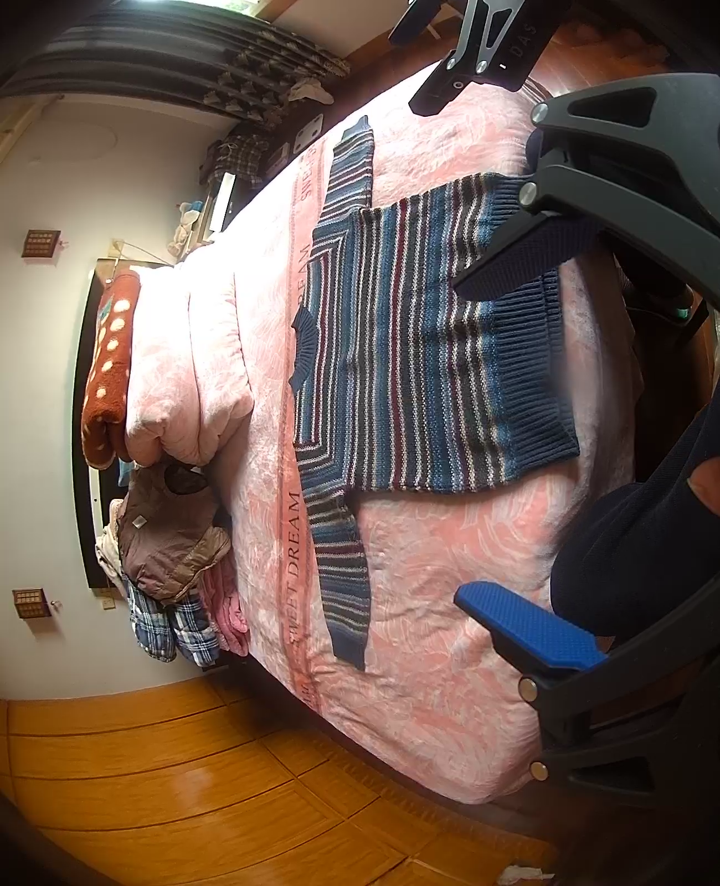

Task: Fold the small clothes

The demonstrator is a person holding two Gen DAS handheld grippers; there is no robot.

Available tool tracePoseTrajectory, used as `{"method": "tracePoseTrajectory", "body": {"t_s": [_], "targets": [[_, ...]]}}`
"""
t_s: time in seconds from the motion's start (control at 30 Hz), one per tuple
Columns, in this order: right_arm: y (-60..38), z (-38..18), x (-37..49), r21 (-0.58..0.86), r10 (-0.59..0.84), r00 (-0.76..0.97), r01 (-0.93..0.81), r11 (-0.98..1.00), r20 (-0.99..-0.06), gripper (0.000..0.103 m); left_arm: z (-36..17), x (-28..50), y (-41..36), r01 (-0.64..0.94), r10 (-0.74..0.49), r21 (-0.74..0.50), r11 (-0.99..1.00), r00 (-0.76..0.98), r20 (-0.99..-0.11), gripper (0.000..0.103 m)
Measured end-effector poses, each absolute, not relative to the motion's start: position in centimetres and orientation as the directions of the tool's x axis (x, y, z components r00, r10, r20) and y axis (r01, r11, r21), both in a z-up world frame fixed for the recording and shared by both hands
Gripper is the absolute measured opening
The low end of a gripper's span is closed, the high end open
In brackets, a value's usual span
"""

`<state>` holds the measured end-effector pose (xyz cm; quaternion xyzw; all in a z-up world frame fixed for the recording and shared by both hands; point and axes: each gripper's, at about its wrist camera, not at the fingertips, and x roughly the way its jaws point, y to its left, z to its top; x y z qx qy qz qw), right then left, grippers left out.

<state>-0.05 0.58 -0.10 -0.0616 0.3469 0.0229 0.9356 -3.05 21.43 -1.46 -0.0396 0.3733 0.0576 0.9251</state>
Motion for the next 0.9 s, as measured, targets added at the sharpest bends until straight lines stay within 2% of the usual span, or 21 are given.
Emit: {"method": "tracePoseTrajectory", "body": {"t_s": [0.9], "targets": [[0.6, -1.9, 2.5, -0.098, 0.009, 0.726, -0.105, 0.99, -0.688, 0.099, -2.7, -0.8, 21.6, -0.149, 0.081, -0.03, 0.988, 0.684, -0.725, 0.1]]}}
